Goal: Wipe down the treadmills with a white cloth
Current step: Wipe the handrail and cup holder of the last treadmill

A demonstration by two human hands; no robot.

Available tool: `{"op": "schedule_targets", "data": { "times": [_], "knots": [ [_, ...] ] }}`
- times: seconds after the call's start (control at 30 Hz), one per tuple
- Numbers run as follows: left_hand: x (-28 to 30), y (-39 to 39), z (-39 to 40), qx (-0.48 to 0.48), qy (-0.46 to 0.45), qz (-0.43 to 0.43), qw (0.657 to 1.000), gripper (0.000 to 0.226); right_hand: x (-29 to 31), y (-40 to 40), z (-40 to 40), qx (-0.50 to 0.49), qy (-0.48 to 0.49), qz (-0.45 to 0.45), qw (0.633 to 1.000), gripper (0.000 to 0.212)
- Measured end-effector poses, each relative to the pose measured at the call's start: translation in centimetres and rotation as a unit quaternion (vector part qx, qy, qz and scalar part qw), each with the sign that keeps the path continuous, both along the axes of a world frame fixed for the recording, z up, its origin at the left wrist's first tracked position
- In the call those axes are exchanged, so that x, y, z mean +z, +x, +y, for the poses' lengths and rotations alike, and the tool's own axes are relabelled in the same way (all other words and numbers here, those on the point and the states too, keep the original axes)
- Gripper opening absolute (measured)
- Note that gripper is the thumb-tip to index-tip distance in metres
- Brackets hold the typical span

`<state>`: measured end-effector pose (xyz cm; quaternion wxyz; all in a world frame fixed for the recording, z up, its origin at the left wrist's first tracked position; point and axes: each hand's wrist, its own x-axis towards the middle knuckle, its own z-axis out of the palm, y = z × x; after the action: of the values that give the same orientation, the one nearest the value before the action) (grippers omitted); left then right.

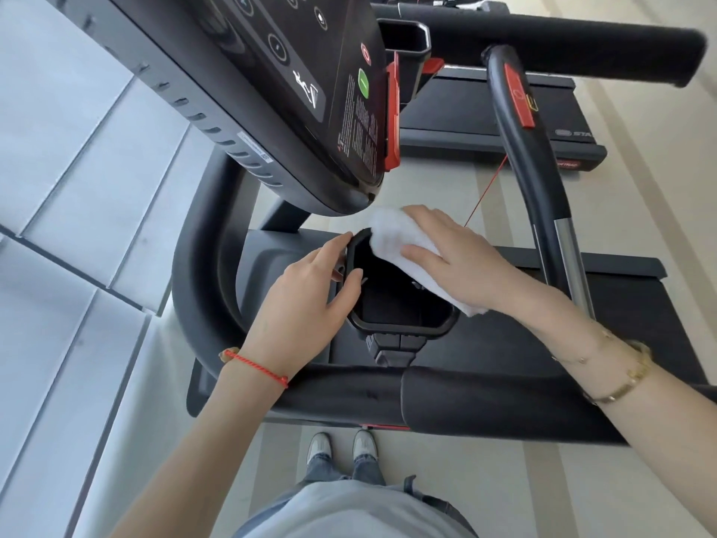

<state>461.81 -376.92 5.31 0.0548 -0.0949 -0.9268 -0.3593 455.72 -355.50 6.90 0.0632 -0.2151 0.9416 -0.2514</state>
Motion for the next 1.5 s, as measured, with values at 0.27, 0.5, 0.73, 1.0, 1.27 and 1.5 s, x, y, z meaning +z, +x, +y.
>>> {"op": "schedule_targets", "data": {
  "times": [0.27, 0.5, 0.73, 1.0, 1.27, 1.5],
  "knots": [
    [-0.1, -0.2, 0.0, 0.004, -0.001, 0.009, 1.000, 0.046, 0.7, -0.4, -1.2, 0.055, 0.056, 0.013, 0.997, 0.045],
    [-0.4, -0.3, -0.2, -0.003, -0.005, 0.005, 1.000, 0.050, 0.5, 0.9, 0.6, 0.037, -0.008, -0.041, 0.998, 0.049],
    [-0.1, -0.2, 0.0, 0.001, 0.000, 0.003, 1.000, 0.048, 0.7, 1.1, 0.3, 0.066, -0.004, -0.033, 0.997, 0.054],
    [0.0, -0.1, 0.0, 0.019, -0.002, 0.002, 1.000, 0.040, 0.7, -0.7, -1.8, 0.080, 0.063, 0.024, 0.994, 0.047],
    [0.2, 0.0, 0.0, 0.011, -0.009, -0.007, 1.000, 0.050, -0.4, 4.3, 0.5, -0.064, -0.054, -0.071, 0.994, 0.056],
    [0.3, 0.0, 0.0, 0.012, 0.000, -0.003, 1.000, 0.048, 0.4, 1.4, -1.2, -0.117, -0.066, -0.103, 0.986, 0.043]
  ]
}}
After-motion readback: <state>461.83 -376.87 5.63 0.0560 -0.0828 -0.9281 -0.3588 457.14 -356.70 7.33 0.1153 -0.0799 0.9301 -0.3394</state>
